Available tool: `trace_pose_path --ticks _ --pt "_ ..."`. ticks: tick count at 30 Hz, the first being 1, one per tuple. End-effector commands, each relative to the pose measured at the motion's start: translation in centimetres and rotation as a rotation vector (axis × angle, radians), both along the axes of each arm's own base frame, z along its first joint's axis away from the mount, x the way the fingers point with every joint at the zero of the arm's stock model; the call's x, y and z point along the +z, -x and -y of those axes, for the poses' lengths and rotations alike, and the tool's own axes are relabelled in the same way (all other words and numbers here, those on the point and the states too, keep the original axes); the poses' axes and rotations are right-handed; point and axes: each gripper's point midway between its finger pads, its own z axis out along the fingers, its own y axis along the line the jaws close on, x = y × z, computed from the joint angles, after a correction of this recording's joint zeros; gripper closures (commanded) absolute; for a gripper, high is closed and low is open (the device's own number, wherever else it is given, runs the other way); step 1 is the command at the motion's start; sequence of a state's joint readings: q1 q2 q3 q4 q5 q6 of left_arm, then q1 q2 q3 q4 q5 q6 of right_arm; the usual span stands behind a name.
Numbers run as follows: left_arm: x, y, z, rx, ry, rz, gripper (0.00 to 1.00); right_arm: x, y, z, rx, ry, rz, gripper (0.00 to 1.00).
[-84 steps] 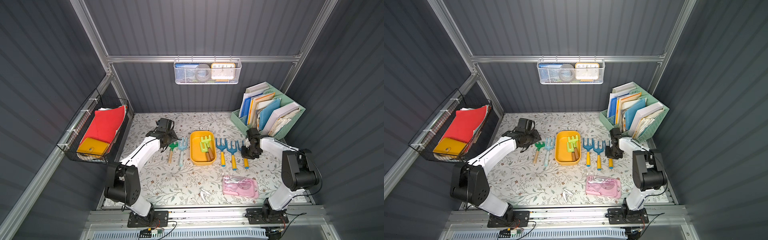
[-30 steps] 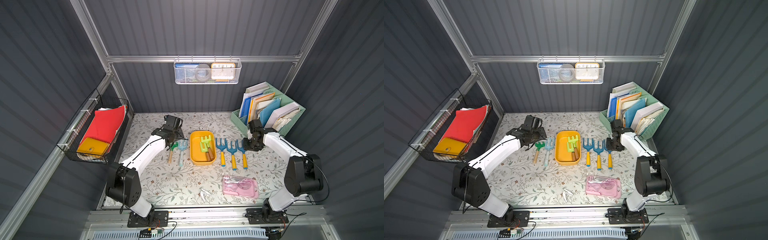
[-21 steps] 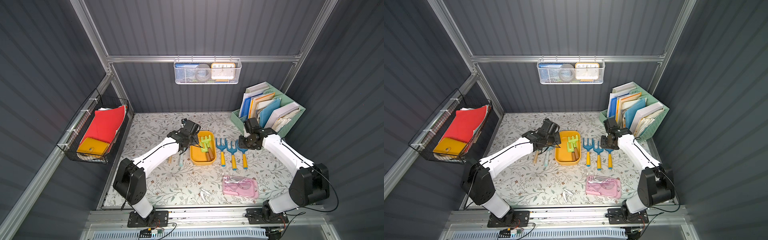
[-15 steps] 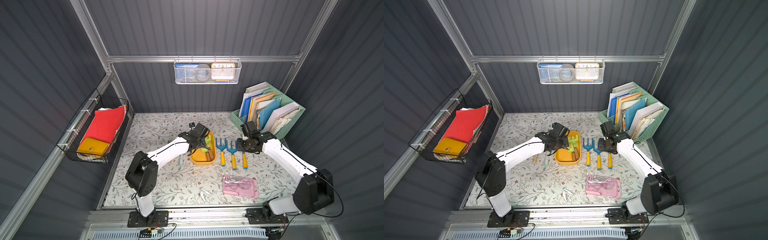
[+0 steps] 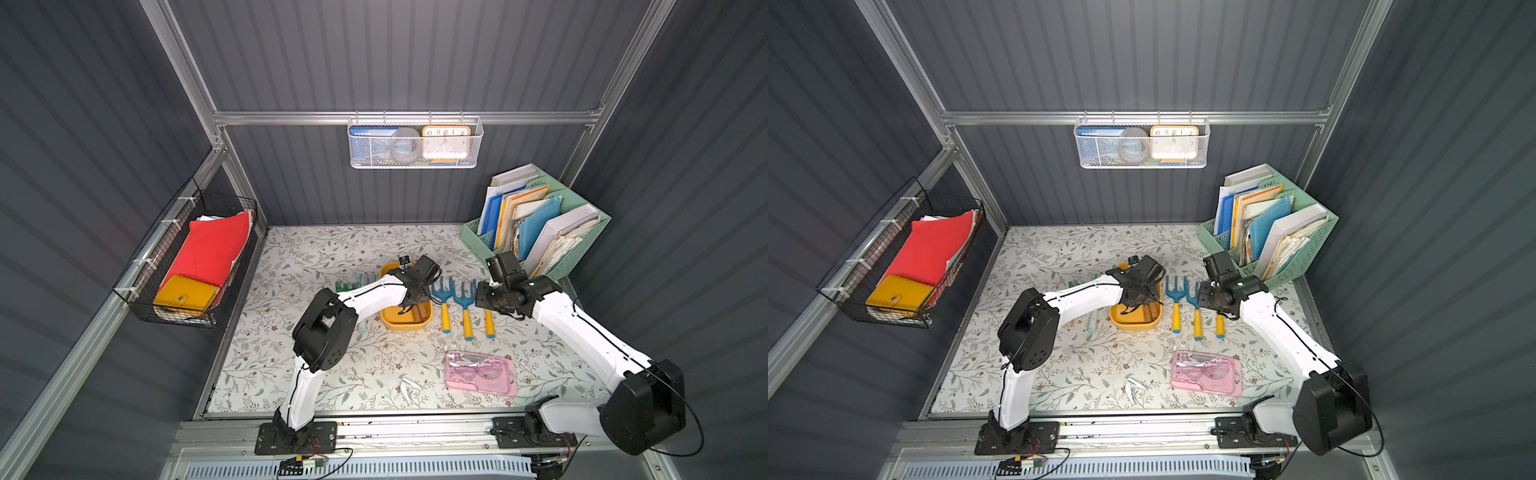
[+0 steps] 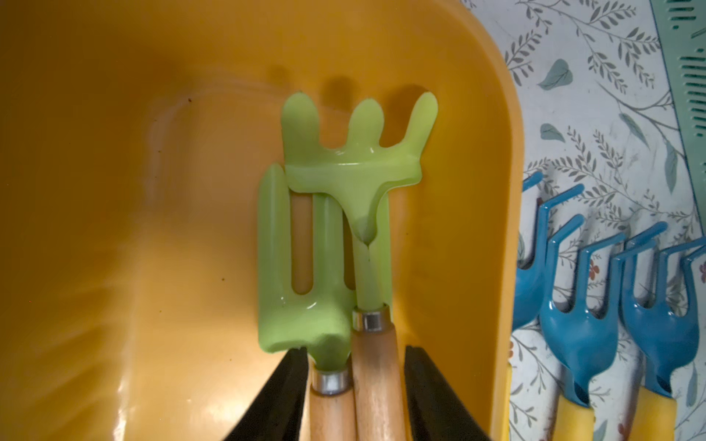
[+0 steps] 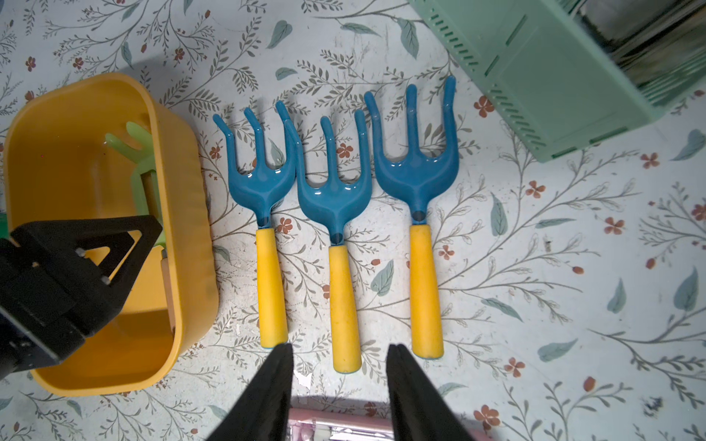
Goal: Take the hand rake out of the storage box
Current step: Place the rake at the center of the board, then pick up the rake from the storage box.
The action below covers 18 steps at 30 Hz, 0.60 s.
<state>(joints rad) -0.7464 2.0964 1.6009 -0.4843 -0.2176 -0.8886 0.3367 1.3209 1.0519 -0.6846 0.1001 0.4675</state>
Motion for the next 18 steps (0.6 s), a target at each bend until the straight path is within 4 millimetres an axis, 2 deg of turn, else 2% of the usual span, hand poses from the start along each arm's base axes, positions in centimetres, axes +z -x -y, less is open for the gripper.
trace_pose_path --ticks 1,4,7,18 --pt "-0.7 0.1 -0.1 0.013 0.001 -0.019 0.54 -0.7 0.3 -0.3 0.000 -0.017 -0.018 0.55" --pt "-0.9 0.1 0.5 -0.007 0.018 -0.027 0.54 -0.7 0.5 -0.4 0.003 -0.020 -0.021 0.55" --pt "-2.0 0.7 1.0 -0.024 0.029 -0.072 0.56 -0.6 0.6 -0.4 0.001 -0.020 -0.016 0.55" --pt "-3.1 0.6 0.5 -0.041 -0.011 -0.076 0.63 -1.0 0.2 -1.6 0.031 -0.029 -0.029 0.55"
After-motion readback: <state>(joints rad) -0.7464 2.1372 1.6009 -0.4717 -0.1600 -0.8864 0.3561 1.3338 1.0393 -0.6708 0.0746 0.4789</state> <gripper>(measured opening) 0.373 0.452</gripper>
